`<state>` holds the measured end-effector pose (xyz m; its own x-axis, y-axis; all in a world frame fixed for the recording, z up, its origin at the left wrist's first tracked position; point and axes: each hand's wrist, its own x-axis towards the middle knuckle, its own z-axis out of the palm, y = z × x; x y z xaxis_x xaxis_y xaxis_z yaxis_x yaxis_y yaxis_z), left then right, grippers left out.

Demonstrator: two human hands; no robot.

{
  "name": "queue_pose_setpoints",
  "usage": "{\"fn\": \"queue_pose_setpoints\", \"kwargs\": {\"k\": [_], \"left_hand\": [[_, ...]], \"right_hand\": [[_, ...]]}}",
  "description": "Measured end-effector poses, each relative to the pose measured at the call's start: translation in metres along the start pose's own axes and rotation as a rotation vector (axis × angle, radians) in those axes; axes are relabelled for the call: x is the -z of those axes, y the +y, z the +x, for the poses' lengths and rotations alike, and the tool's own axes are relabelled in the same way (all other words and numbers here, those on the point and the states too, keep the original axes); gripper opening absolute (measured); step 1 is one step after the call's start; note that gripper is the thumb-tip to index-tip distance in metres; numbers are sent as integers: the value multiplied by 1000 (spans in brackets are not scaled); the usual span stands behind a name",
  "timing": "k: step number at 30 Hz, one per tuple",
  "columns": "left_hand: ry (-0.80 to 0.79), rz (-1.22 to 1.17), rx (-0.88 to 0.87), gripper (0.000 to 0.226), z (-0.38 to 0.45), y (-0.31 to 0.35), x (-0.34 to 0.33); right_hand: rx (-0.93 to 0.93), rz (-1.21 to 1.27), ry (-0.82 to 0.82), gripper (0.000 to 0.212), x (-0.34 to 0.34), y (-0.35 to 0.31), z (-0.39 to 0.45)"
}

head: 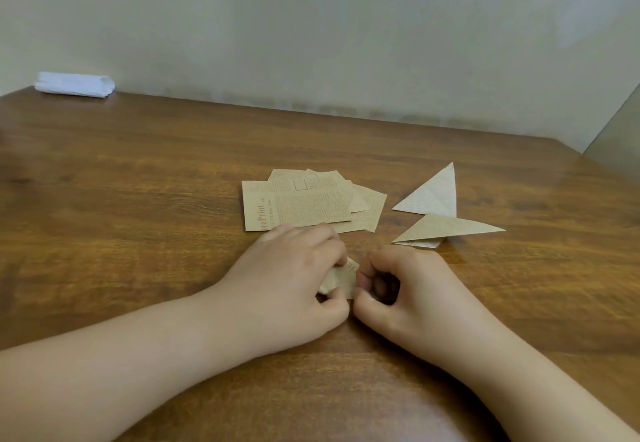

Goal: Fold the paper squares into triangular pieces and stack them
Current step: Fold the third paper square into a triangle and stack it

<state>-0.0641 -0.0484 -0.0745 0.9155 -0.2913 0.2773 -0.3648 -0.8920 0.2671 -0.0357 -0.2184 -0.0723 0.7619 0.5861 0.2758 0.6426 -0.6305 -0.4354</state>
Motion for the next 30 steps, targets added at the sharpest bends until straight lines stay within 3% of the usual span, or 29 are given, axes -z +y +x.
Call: {"fn": "queue_pose_setpoints", "kwargs": {"k": [3,9,23,30], "left_hand": [[-29,6,41,41,-3,4,6],[-124,77,150,44,-13,-4,18],[-54,-31,350,40,-44,-15,23],[-288,-165,256,36,-27,-25,45]], "right_hand": [[-6,-3,3,13,1,0,0],[-16,7,3,12,0,1,-1],[-52,24,-14,11,3,-3,-2],[-56,35,-2,15,2,-3,-2]]}}
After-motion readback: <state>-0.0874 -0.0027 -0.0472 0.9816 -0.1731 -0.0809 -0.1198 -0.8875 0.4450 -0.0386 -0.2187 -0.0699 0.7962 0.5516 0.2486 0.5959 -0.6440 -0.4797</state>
